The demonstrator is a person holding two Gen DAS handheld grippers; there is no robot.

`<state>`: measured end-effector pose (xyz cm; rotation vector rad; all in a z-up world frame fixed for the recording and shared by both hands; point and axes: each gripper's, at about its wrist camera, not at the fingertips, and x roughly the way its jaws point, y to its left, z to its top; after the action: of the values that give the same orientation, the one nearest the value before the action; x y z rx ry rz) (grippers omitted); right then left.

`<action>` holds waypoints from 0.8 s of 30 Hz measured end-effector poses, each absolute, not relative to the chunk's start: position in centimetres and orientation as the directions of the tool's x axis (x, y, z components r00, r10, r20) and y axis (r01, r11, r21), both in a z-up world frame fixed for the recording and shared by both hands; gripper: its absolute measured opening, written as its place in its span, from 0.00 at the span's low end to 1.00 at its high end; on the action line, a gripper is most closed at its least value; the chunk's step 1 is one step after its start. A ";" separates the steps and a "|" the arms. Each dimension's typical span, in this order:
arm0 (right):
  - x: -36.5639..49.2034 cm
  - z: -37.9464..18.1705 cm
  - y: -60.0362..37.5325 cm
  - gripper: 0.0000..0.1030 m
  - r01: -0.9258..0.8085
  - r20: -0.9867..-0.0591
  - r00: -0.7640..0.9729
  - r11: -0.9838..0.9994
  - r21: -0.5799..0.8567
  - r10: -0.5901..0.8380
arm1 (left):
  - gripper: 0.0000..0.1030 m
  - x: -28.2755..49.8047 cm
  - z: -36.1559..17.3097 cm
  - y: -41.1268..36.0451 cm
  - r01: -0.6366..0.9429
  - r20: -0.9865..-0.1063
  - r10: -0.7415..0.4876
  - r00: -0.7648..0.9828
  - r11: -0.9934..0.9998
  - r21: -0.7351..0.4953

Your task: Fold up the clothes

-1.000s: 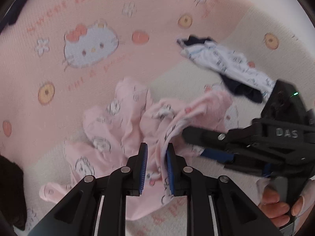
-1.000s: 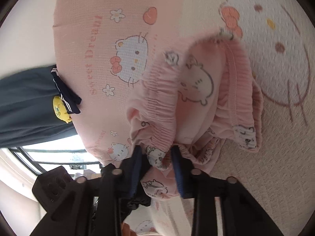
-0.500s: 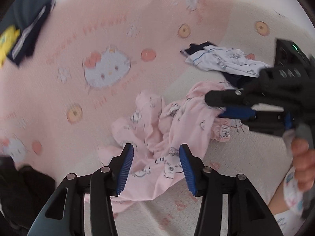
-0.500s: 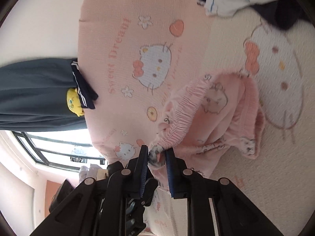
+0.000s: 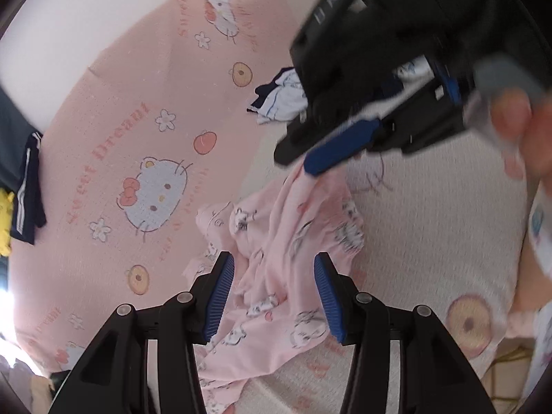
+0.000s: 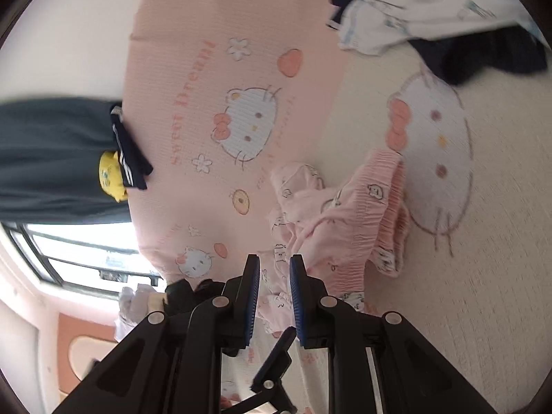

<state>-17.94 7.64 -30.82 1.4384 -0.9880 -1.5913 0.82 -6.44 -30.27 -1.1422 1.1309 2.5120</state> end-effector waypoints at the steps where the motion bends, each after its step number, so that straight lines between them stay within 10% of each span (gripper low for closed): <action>1: -18.0 -30.9 7.9 0.17 0.035 -0.411 -0.072 -0.414 0.909 -0.909 | 0.44 1.0 -30.6 -6.6 -0.428 -0.702 -0.165 -0.693 -0.689 0.585; 7: -18.2 -30.7 8.3 0.17 0.078 -0.474 -0.068 -0.479 0.875 -0.878 | 0.44 0.2 -32.5 -7.5 -0.445 -0.771 -0.168 -0.614 -0.733 0.514; 11: -18.1 -31.9 8.7 0.44 0.039 -0.527 -0.035 -0.528 0.848 -0.849 | 0.44 -0.8 -32.3 -7.8 -0.414 -0.812 -0.110 -0.573 -0.816 0.403; 20: -16.8 -33.4 8.6 0.61 0.080 -0.613 0.065 -0.608 0.790 -0.788 | 0.43 -2.2 -34.2 -6.2 -0.410 -0.839 -0.105 -0.533 -0.835 0.366; 24: -16.5 -33.9 8.2 0.66 0.080 -0.616 0.091 -0.611 0.788 -0.783 | 0.21 -3.4 -34.2 -8.0 -0.347 -0.878 -0.032 -0.477 -0.911 0.222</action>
<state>-16.51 8.15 -33.90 1.6862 -0.6993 -1.6013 -3.44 -8.03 -34.22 -1.4906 0.5590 2.4877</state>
